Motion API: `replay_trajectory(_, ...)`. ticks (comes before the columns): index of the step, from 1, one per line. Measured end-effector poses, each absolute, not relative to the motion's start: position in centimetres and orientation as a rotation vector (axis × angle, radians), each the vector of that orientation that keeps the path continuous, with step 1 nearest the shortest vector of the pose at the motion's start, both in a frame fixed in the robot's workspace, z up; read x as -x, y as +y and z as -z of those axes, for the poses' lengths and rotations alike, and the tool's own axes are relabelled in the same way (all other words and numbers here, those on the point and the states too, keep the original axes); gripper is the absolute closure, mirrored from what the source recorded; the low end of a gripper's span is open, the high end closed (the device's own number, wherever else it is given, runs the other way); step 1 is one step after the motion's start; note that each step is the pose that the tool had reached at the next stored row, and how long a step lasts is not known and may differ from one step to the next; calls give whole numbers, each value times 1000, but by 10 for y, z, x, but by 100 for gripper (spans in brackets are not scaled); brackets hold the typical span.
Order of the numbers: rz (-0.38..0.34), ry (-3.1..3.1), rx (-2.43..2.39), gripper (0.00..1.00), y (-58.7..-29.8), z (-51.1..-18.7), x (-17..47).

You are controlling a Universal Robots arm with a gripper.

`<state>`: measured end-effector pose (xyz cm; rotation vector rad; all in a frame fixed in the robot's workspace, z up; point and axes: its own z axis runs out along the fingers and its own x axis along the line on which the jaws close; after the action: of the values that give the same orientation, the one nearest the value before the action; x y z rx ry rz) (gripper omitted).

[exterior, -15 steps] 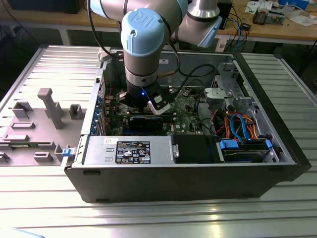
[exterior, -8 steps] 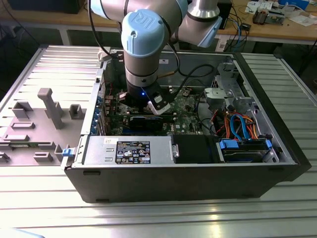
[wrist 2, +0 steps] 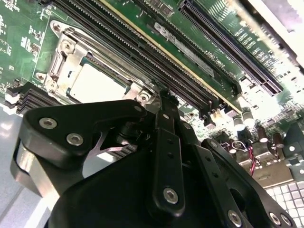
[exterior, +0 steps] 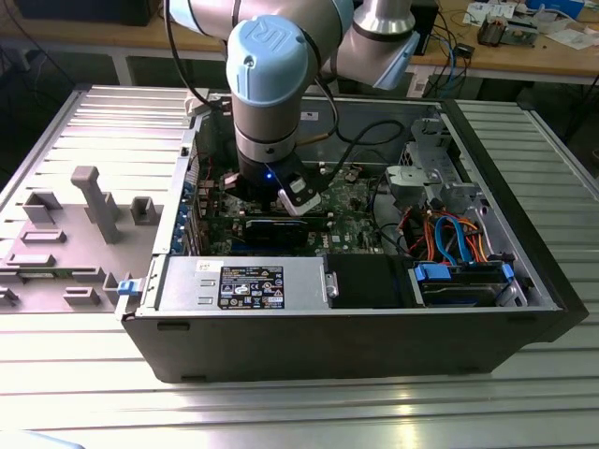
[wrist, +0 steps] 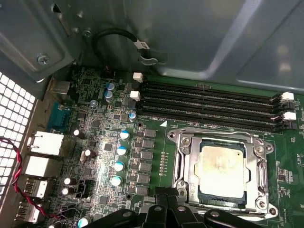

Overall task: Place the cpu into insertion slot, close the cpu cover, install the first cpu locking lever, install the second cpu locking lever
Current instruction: 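Install the second cpu locking lever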

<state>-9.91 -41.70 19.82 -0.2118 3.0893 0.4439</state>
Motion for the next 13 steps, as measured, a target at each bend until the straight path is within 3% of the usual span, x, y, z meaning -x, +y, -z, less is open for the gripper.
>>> replay_trajectory(8, -444, 3089, 213, 89, -412, -197, 99)
replay_trajectory(13, -437, 3090, 213, 89, -411, -214, 99)
